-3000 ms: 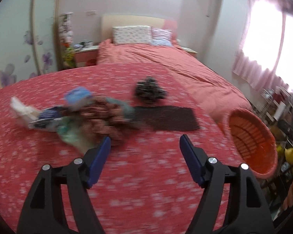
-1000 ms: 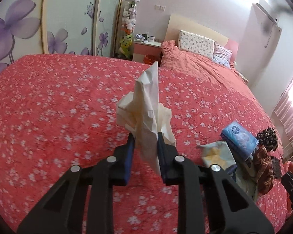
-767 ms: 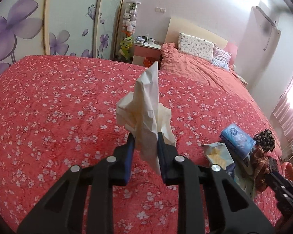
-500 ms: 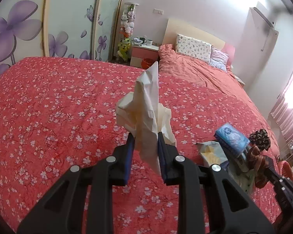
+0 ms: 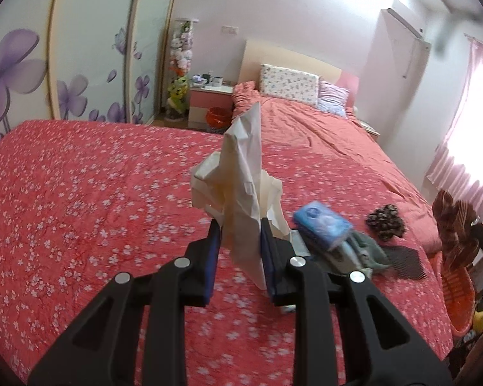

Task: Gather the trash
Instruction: 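Grasp the brown plaid scrunchie with the right tool, then carry tissue and scrunchie over the orange basket and open both tools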

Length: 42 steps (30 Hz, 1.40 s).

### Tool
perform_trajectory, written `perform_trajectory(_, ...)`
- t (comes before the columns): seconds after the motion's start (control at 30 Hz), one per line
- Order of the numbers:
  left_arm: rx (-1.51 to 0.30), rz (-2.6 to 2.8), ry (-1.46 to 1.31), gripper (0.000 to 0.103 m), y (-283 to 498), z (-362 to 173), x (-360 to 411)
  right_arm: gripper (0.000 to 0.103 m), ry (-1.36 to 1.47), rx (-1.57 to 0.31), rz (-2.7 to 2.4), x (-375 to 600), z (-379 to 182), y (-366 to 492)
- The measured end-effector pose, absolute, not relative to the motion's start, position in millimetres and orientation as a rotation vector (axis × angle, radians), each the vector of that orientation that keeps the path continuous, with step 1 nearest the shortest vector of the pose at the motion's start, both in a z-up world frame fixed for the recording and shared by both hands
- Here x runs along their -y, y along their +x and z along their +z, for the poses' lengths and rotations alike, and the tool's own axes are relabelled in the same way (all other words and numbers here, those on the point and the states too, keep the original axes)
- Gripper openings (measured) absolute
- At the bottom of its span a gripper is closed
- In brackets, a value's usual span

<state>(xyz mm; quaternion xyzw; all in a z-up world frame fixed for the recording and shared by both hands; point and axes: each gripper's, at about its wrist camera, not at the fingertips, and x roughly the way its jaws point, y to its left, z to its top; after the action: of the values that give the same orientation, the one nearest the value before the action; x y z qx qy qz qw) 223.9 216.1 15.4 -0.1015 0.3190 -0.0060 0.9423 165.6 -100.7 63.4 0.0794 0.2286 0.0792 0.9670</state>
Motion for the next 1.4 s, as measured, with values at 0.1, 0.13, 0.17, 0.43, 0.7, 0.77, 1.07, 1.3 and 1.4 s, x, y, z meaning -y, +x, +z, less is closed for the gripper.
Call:
perform_trajectory(0.1, -0.642, -0.044, -0.191, 0.025, 217, 23, -199, 0.004, 0.163, -0.430, 0.142, 112, 70, 156)
perform_trajectory(0.13, -0.639, -0.056, -0.184, 0.025, 215, 25, -193, 0.004, 0.163, -0.421, 0.135, 116, 71, 154)
perform_trajectory(0.17, -0.637, -0.066, -0.180, 0.025, 213, 27, -187, 0.004, 0.164, -0.412, 0.126, 120, 73, 151)
perform_trajectory(0.43, -0.628, -0.162, -0.144, 0.025, 206, 37, -138, 0.004, 0.175, -0.367, 0.055, 149, 75, 136)
perform_trajectory(0.7, -0.624, -0.281, -0.108, 0.025, 200, 44, -74, 0.004, 0.189, -0.319, -0.027, 175, 77, 123)
perform_trajectory(0.77, -0.622, -0.313, -0.102, 0.025, 198, 46, -59, 0.004, 0.199, -0.307, -0.050, 185, 78, 120)
perform_trajectory(1.07, -0.643, -0.474, -0.085, 0.025, 200, 43, 27, 0.004, 0.258, -0.269, -0.187, 241, 70, 105)
perform_trajectory(1.3, -0.670, -0.625, -0.071, 0.025, 201, 33, 109, 0.004, 0.327, -0.262, -0.280, 289, 56, 100)
perform_trajectory(1.4, -0.684, -0.692, -0.049, 0.026, 197, 26, 147, 0.004, 0.358, -0.266, -0.307, 304, 46, 97)
